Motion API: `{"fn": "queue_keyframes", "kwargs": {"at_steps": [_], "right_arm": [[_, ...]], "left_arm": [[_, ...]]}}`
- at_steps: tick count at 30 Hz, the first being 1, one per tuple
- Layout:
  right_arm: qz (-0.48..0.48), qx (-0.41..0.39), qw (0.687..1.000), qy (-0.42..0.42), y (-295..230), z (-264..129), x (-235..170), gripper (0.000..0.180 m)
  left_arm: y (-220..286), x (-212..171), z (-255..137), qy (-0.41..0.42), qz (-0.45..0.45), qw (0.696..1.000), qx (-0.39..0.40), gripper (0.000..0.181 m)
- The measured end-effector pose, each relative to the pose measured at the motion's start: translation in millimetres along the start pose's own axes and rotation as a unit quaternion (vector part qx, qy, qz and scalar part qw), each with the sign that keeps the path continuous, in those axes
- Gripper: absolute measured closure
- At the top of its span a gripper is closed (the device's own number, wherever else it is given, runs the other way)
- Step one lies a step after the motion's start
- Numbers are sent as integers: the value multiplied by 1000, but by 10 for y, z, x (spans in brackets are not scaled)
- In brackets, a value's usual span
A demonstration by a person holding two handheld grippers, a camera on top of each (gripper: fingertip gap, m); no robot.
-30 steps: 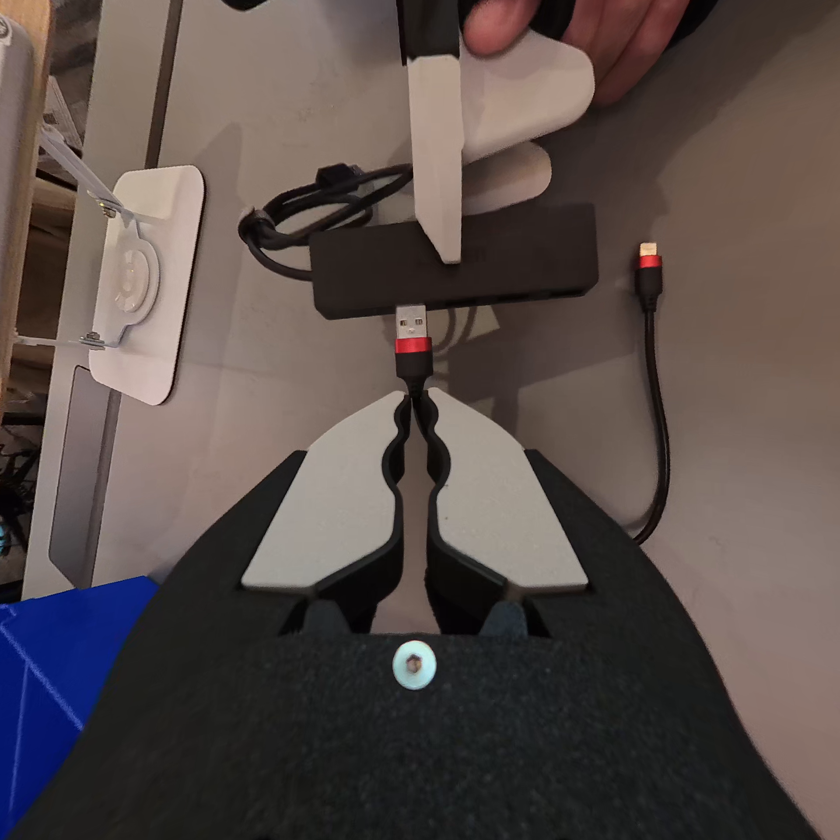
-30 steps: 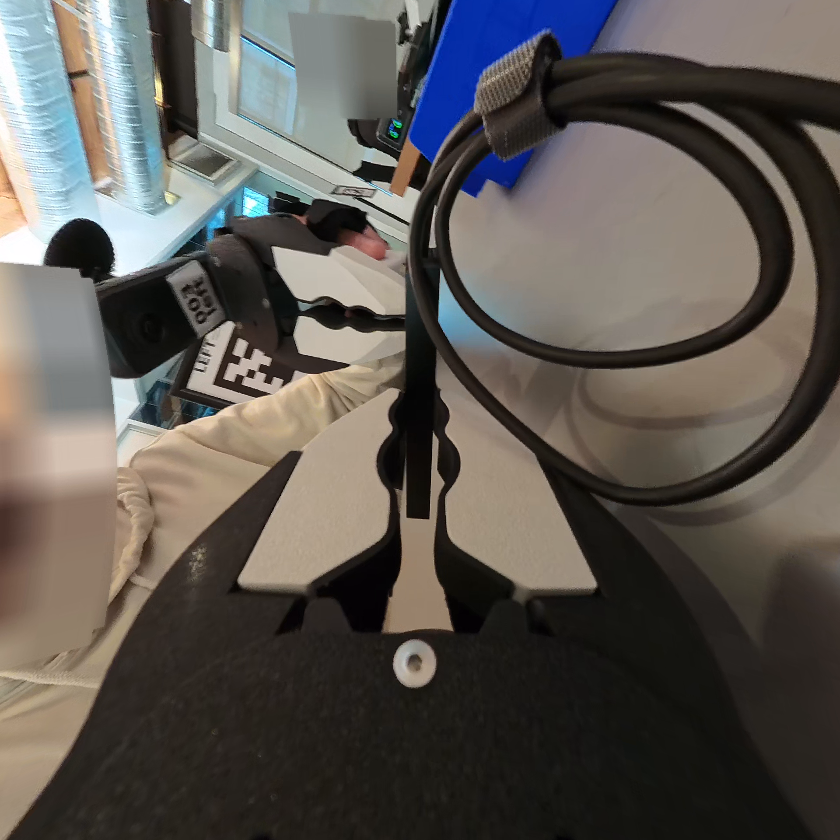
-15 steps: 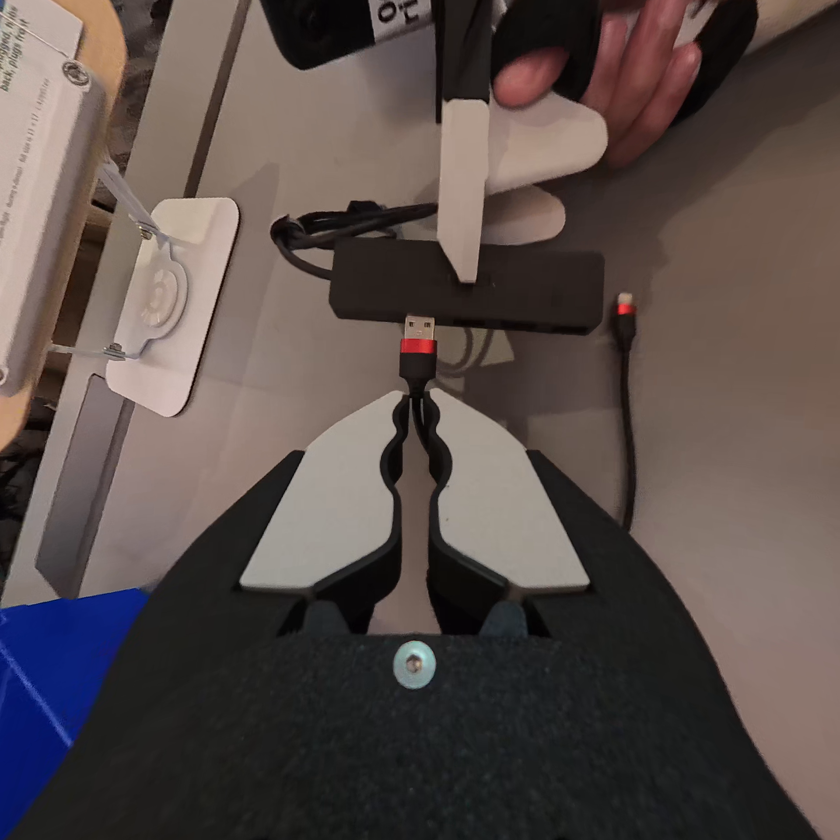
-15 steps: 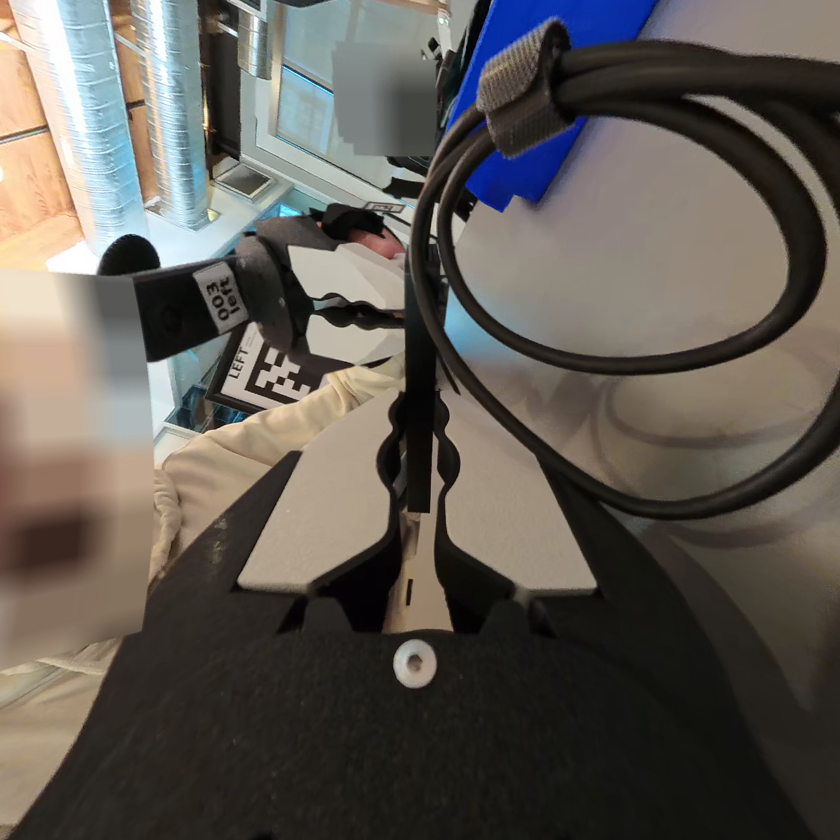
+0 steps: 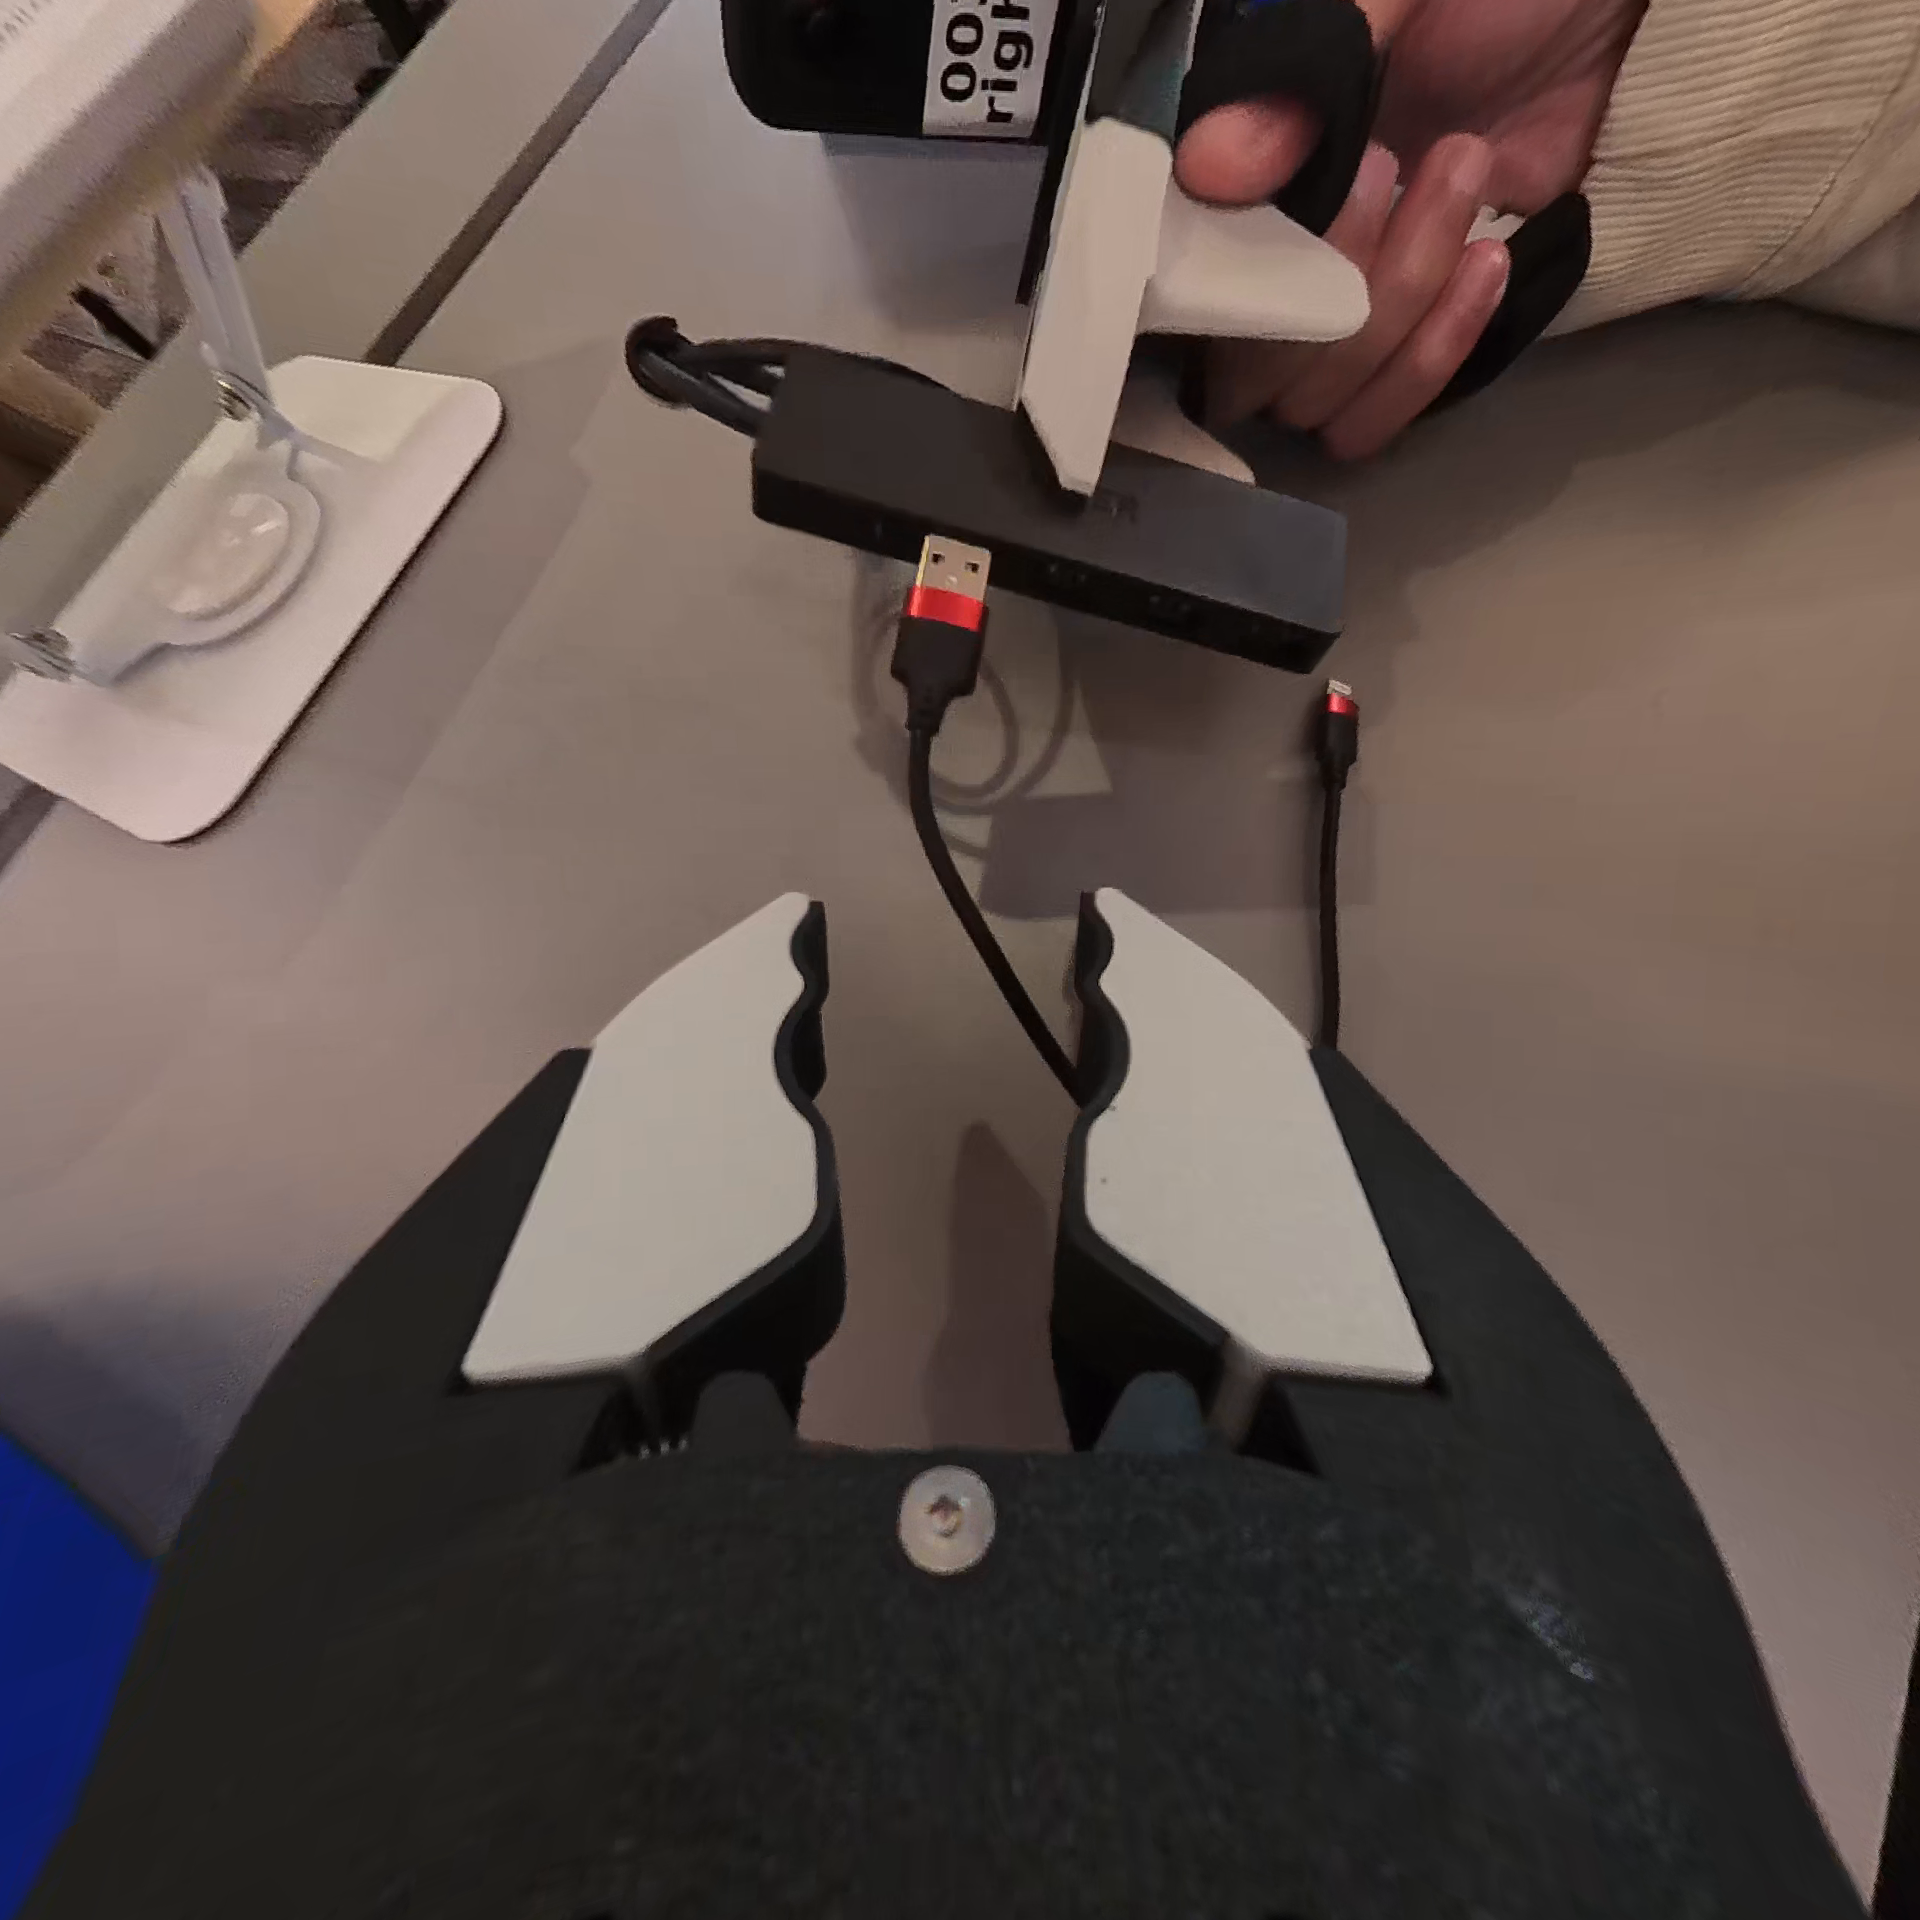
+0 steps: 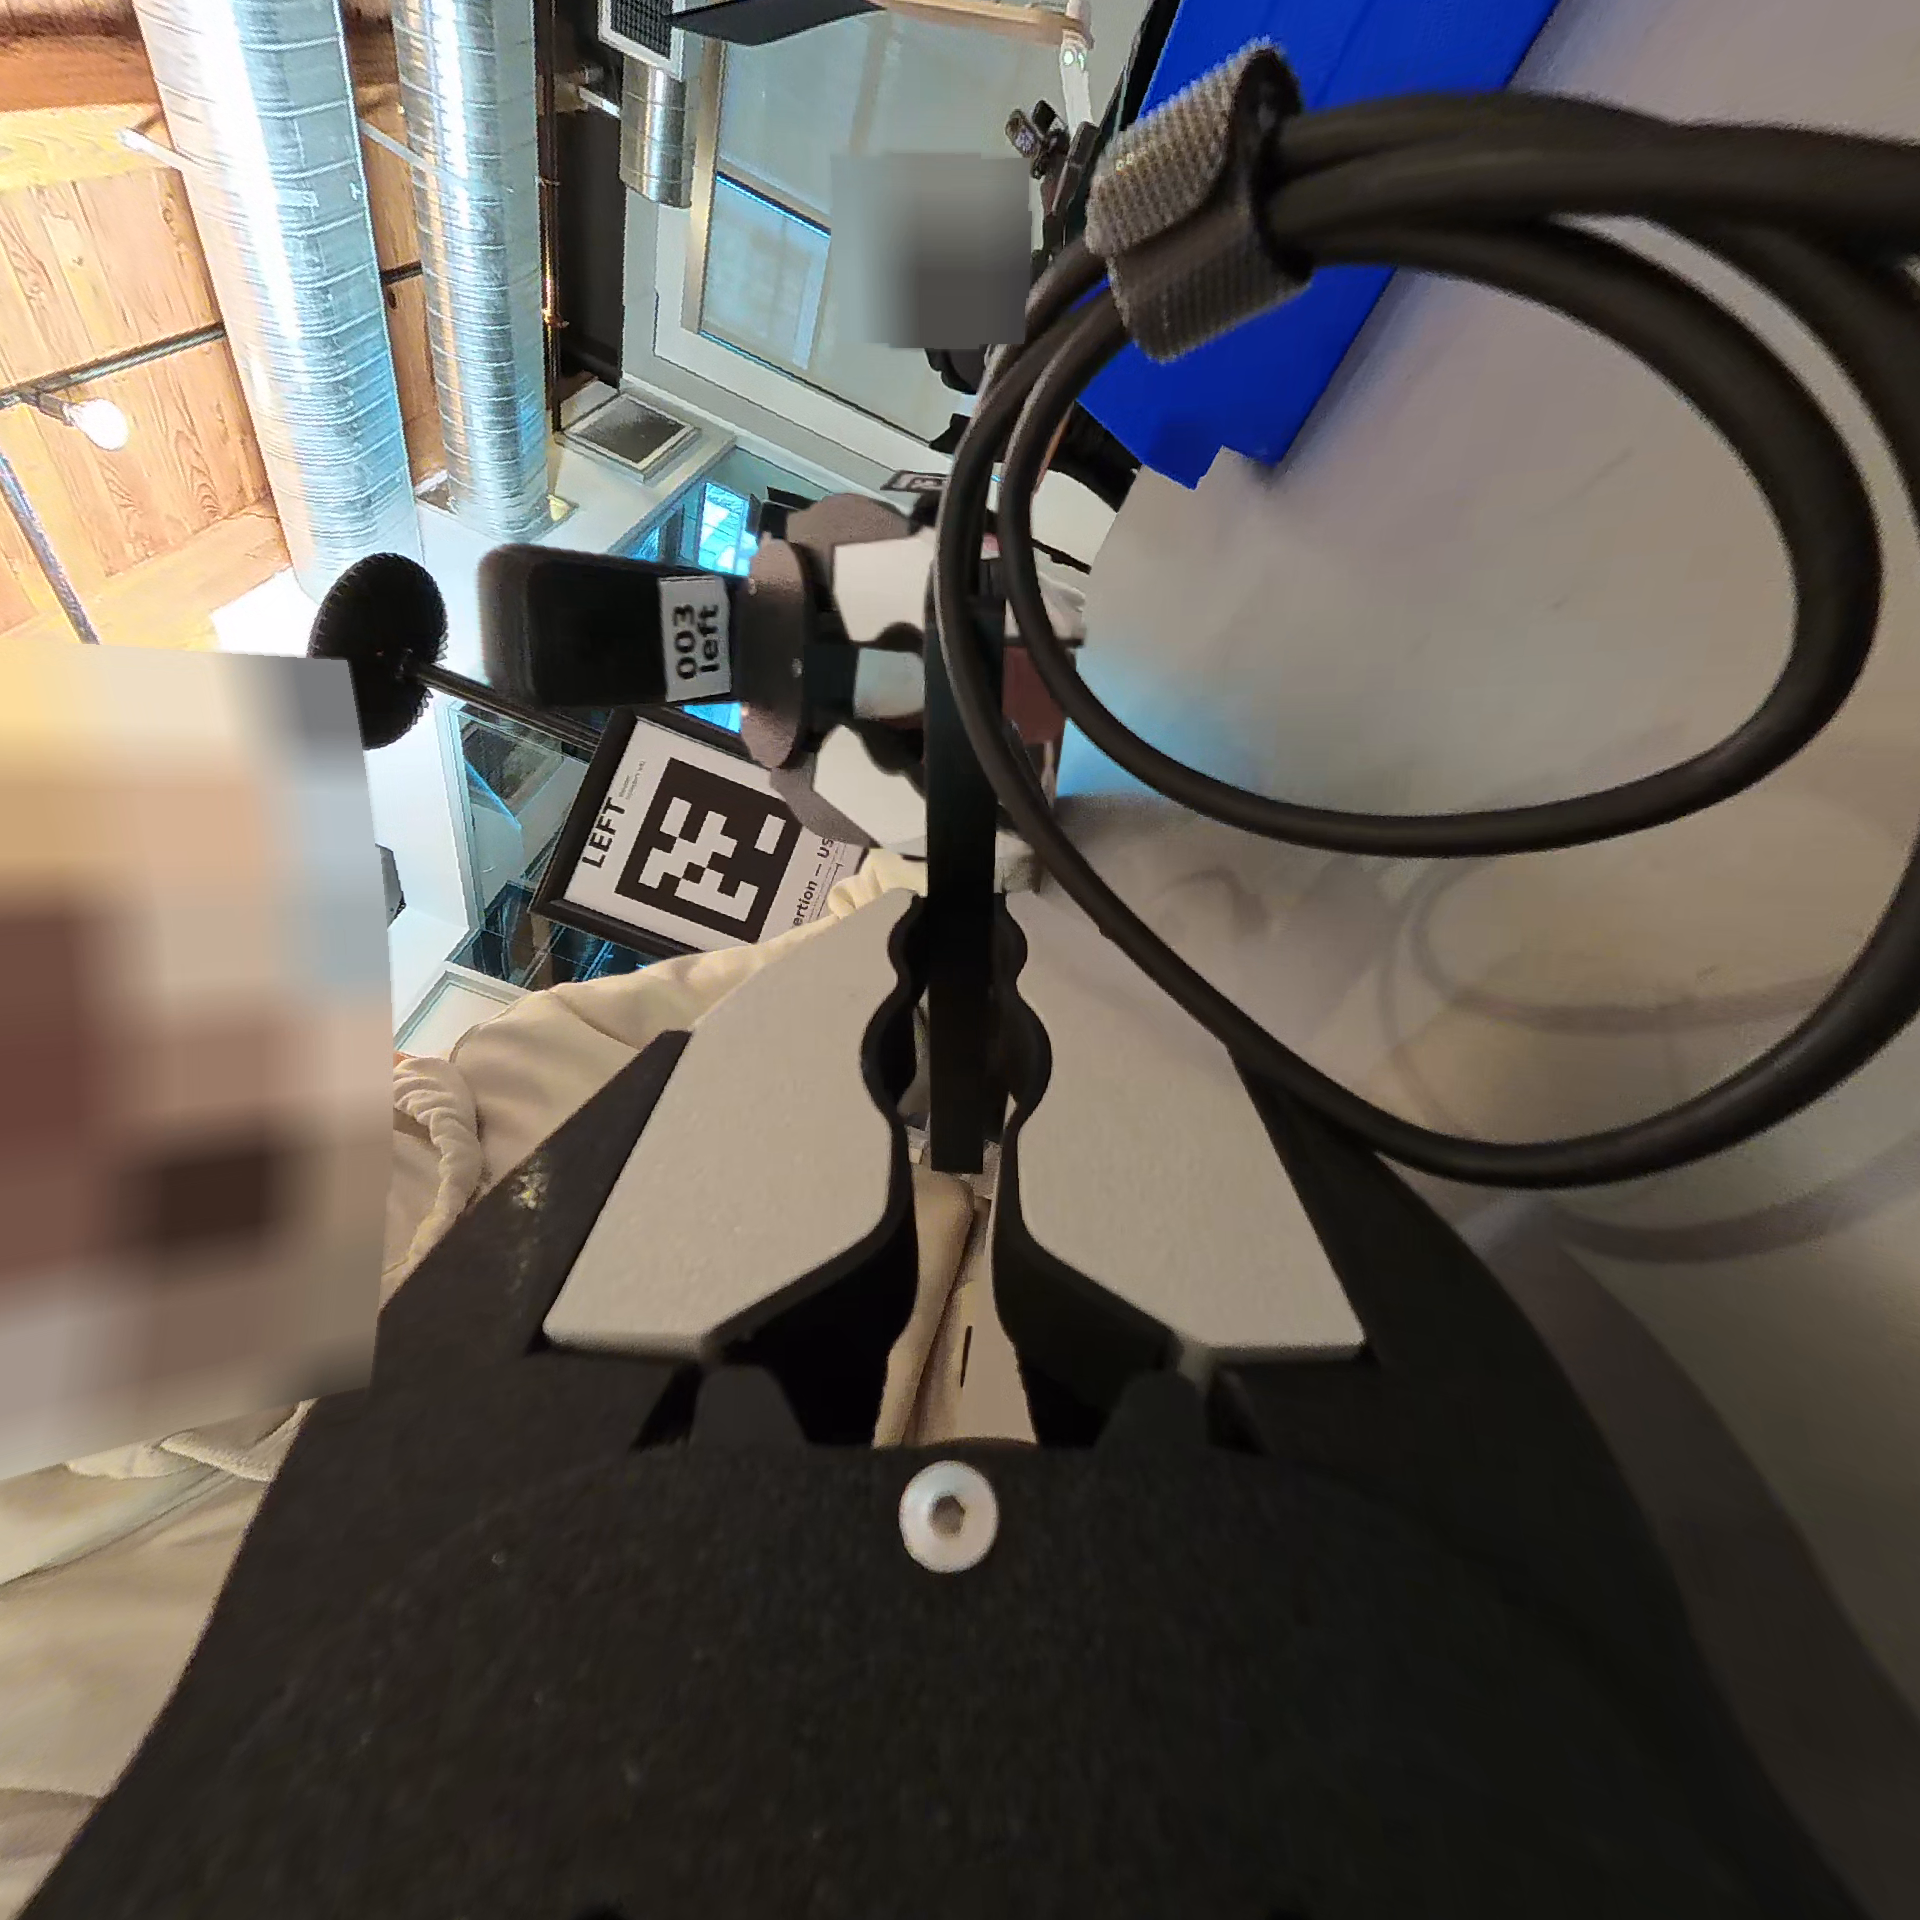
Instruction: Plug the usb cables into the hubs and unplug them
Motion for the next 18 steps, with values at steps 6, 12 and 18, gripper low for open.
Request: {"fn": "queue_keyframes", "kwargs": {"at_steps": [6,12,18], "right_arm": [[2,-1,1000,-3,13,4,-7,169],[2,-14,1000,-8,39,5,-10,169],[-5,-17,1000,-17,28,12,-22,169]], "left_arm": [[-18,-54,4,58,-21,998,-12,176],[-30,-41,-46,64,-20,997,-24,178],[-35,-14,-32,45,-17,998,-26,178]]}}
Point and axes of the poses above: each gripper's, where its closed fingertips meet, z out along the fingers, x out of its top, y = z × x across the jaws, the point moved 9 cm from there along -z, back along the fingers, and after that the axes turned 5 degrees about z, right-handed, at the moved point
